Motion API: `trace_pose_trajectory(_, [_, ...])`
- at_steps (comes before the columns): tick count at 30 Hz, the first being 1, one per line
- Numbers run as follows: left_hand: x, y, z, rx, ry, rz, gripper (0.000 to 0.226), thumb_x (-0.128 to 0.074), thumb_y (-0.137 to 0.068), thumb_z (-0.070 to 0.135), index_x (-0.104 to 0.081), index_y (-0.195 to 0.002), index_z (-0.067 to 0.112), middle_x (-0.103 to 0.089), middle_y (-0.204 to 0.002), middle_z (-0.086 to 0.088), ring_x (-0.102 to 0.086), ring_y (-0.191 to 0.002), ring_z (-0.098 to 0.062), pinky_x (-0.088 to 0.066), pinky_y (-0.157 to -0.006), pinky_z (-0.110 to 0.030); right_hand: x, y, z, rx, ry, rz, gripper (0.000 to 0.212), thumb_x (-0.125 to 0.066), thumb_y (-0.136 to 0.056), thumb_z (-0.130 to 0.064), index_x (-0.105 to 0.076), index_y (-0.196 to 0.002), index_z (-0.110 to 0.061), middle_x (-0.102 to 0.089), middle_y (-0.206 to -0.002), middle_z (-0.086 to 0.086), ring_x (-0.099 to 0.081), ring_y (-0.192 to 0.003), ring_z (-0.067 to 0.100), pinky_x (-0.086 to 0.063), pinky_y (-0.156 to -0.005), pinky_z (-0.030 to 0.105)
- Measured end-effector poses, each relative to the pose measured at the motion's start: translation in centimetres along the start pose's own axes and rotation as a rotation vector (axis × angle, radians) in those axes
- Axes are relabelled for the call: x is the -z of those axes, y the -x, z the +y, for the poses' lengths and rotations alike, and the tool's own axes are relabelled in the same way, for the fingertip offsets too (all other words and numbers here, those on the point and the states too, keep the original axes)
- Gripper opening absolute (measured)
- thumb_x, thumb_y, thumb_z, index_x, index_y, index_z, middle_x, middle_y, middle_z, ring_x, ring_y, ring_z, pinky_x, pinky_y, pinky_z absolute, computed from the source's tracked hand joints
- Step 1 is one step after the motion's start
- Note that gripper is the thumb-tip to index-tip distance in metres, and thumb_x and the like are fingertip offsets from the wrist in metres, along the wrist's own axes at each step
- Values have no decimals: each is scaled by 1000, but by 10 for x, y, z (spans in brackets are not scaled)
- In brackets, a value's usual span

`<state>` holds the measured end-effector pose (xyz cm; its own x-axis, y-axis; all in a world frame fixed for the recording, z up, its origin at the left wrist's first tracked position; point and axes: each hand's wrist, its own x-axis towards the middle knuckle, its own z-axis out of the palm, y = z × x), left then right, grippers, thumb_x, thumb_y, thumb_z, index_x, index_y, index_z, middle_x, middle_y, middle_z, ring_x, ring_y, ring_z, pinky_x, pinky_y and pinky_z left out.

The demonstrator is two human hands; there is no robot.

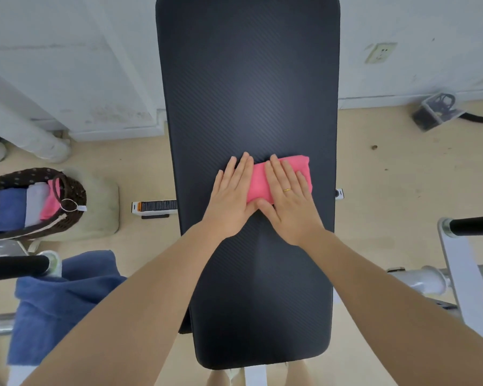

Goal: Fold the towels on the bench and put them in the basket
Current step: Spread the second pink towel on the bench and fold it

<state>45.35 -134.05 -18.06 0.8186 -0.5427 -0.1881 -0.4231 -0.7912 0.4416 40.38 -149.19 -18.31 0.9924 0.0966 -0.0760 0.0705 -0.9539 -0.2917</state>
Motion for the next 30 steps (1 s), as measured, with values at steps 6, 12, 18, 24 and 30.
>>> trace_pose_trajectory(6, [-2, -1, 2, 37, -94, -25, 80, -34, -94, 49, 16, -146, 14, 20, -156, 0, 21, -142, -19, 15, -111, -31, 12, -12, 14, 21, 66, -123, 66, 2, -88, -59, 16, -143, -23, 18, -153, -10, 22, -139, 7, 19, -111, 37])
trace_pose_trajectory(12, [3, -1, 20, 118, -96, 95, 77, -52, -89, 45, -12, -149, 19, -12, -157, 2, -9, -144, -20, -7, -116, -35, 25, -28, -2, 76, 280, 1, 59, -66, -82, -28, -45, -135, -14, -52, -132, 12, -44, -125, 33, -15, -115, 48])
trace_pose_trajectory(18, [6, 18, 39, 265, -173, -17, 62, -56, -90, 38, -29, -141, 16, -45, -135, -4, -44, -122, -24, -33, -101, -35, 38, -24, -3, 84, 362, -186, 32, -55, -85, -16, -51, -117, -12, -53, -121, 8, -43, -119, 29, -20, -113, 41])
trace_pose_trajectory(24, [49, 49, 54, 355, -114, -69, 50, -64, -81, 38, -47, -124, 19, -47, -122, -4, -45, -116, -26, -34, -101, -39, 74, -8, -15, 245, 237, -241, 35, -64, -80, -26, -56, -110, -10, -47, -117, 9, -40, -113, 27, -35, -93, 34])
trace_pose_trajectory(30, [104, 122, 70, 593, 1039, 534, 84, -69, -79, 0, -16, -143, 14, -49, -109, -3, -52, -91, -11, -46, -84, -16, 139, 1, -68, 87, -463, -429, 45, -74, -74, -40, -45, -94, -12, -53, -80, -6, -53, -72, 17, -39, -53, 26])
